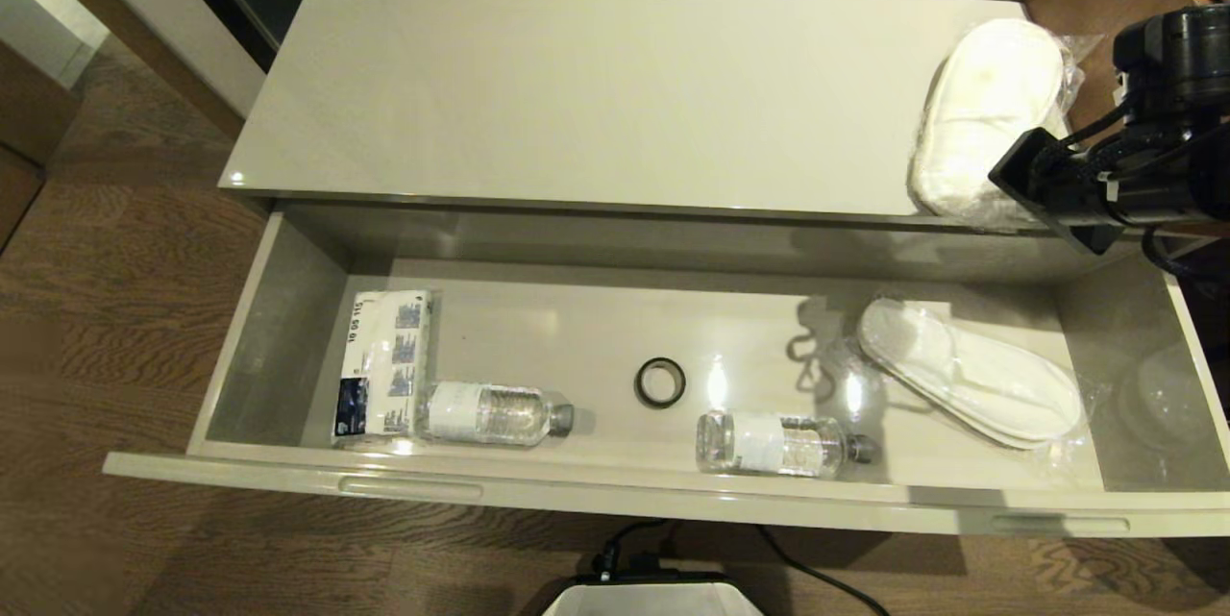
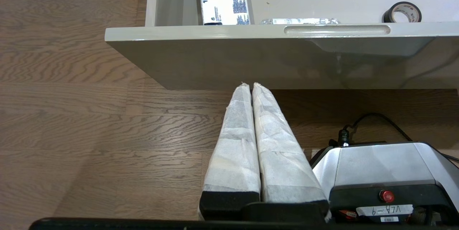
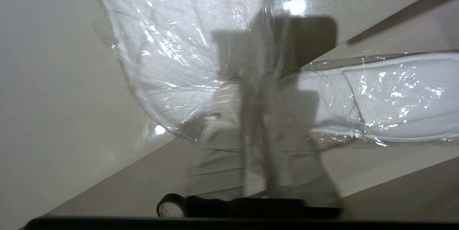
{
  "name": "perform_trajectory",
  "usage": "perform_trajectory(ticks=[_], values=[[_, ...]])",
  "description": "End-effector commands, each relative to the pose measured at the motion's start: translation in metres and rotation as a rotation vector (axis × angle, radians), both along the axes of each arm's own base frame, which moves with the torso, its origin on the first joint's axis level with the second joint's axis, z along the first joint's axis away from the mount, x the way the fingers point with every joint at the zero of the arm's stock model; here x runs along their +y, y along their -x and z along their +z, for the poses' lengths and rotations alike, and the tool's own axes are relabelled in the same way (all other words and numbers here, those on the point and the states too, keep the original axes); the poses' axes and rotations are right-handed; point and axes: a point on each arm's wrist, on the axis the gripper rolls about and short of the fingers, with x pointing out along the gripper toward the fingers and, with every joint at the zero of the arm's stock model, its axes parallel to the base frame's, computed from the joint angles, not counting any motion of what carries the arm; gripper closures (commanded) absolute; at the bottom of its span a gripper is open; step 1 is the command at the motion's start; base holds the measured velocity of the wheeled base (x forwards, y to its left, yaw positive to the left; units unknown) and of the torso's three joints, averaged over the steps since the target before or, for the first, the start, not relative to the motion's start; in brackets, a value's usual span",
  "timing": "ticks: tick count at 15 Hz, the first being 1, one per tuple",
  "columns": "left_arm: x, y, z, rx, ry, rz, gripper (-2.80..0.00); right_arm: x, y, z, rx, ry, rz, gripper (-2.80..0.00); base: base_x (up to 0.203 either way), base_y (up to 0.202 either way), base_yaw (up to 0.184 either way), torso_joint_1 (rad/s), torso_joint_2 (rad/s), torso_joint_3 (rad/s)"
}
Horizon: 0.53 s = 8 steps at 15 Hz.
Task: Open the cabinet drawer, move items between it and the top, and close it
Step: Pick up the disposable slippers on the table
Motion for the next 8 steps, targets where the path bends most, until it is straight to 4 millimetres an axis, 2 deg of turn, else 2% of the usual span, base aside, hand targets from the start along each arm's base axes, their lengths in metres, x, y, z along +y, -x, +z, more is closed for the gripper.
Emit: perform_trajectory(ticks=[1, 5, 8], values=[[0.0, 0.0, 0.0, 0.001, 0.0, 0.0, 0.0, 0.0, 0.001, 0.001, -0.001, -0.004, 0.0, 0.0, 0.0, 0.0, 0.0, 0.0, 0.0, 0.0], [0.0, 0.0, 0.0, 0.001, 0.0, 0.0, 0.0, 0.0, 0.005, 0.006, -0.013, -0.018, -0.001, 0.0, 0.0, 0.0, 0.0, 0.0, 0.0, 0.0], [0.0, 0.0, 0.0, 0.001, 0.0, 0.0, 0.0, 0.0, 0.021, 0.017, -0.008, -0.042, 0.05, 0.0, 0.0, 0.0, 0.0, 0.0, 0.0, 0.0]])
